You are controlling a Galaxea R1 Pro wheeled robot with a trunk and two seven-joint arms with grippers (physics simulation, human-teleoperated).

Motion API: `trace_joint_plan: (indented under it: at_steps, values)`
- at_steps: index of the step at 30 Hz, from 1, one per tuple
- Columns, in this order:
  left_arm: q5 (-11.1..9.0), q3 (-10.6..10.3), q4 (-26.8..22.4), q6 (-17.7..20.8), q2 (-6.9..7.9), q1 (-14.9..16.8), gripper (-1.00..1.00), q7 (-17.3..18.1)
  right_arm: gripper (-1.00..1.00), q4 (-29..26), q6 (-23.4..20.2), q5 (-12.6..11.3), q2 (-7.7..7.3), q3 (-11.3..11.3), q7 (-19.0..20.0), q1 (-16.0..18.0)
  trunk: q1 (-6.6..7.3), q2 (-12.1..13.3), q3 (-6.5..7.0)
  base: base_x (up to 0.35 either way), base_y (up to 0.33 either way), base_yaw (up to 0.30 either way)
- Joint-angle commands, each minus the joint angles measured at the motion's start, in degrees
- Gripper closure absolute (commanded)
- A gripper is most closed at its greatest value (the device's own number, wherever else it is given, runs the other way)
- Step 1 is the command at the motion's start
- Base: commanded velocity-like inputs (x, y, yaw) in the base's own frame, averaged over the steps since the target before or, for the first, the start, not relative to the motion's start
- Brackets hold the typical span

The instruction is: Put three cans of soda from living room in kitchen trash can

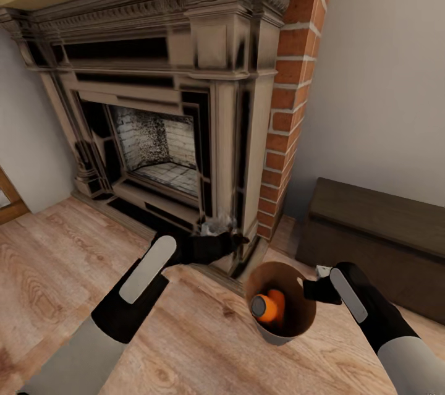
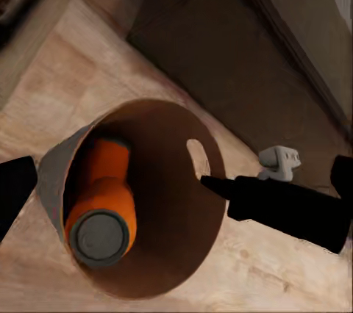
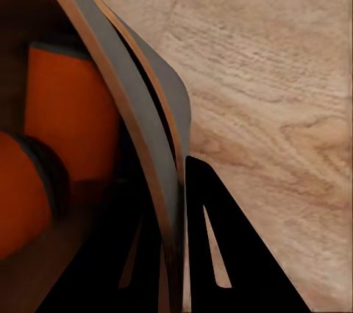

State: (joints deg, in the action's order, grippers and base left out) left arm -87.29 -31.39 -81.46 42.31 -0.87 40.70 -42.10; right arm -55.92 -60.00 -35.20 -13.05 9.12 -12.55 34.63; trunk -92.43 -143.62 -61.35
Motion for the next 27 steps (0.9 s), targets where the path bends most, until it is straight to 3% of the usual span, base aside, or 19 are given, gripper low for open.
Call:
trace_joint_plan:
  at_steps: [1, 2, 3, 4, 5, 7, 12, 16, 19, 21, 27]
  values:
    - [-0.6, 3.9, -2.3, -0.5, 1.70, -2.2, -1.00, -0.4, 1.00, 1.3, 0.0, -1.0, -0.16, -0.2, 0.3, 0.2, 0.01, 0.0, 0.01, 0.000, 0.000, 0.000]
    - [-0.9, 6.0, -3.1, -0.6, 2.35, -3.5, -1.00, -0.6, 1.00, 1.8, 0.0, -1.0, -0.24, -0.2, 0.3, 0.2, 0.01, 0.0, 0.01, 0.000, 0.000, 0.000]
    - [-1.5, 10.1, -4.5, -0.3, 3.40, -6.1, -1.00, -0.8, 1.00, 2.6, 0.0, -1.0, -0.36, -0.4, 0.4, 0.4, -0.02, 0.0, -0.21, 0.000, 0.000, 0.000]
    - [-1.7, 12.2, -5.2, 0.1, 3.95, -7.4, -1.00, -0.9, 1.00, 2.8, 0.0, -1.0, -0.42, -0.4, 0.4, 0.4, -0.04, 0.0, -0.43, 0.000, 0.000, 0.000]
    - [-1.9, 16.3, -6.5, 1.4, 5.21, -9.9, -1.00, -0.8, 1.00, 3.3, 0.0, -1.0, -0.56, -0.5, 0.4, 0.5, -0.07, 0.0, -0.65, 0.000, 0.000, 0.000]
    - [-1.1, 23.2, -8.2, 3.0, 8.06, -16.2, -1.00, -0.9, 1.00, 5.3, 0.0, -1.4, -2.30, -0.8, 0.9, 0.6, -0.12, -0.1, -1.10, 0.000, 0.000, 0.000]
    - [4.1, 26.7, -7.9, 2.7, 9.71, -24.5, -1.00, -0.7, 1.00, 9.8, 0.0, -2.7, -4.28, -1.8, 5.6, 2.4, -0.25, -0.1, -2.20, 0.000, 0.000, 0.000]
    - [8.0, 27.4, -5.1, -1.3, 10.06, -27.2, -1.00, 1.1, 1.00, 15.7, 0.0, -2.8, -4.64, -2.0, 6.9, 5.8, -0.35, -0.2, -3.09, 0.000, 0.000, 0.000]
    - [13.5, 27.6, -2.6, -3.0, 10.16, -28.1, -1.00, 4.7, 1.00, 18.0, 0.0, -2.7, -5.36, -2.1, 7.3, 7.5, -0.43, -0.2, -3.75, 0.000, 0.000, 0.000]
    - [15.9, 27.8, -1.8, -3.4, 10.17, -28.5, -1.00, 6.4, 1.00, 18.5, 0.0, -2.8, -5.57, -2.1, 7.4, 7.9, -0.48, -0.3, -4.20, 0.000, 0.000, 0.000]
    - [17.4, 29.1, -1.2, -3.6, 10.28, -29.4, -1.00, 8.5, 1.00, 18.5, 0.2, -2.6, -5.60, -1.8, 7.4, 8.0, -0.64, -0.3, -5.53, 0.000, 0.000, 0.000]
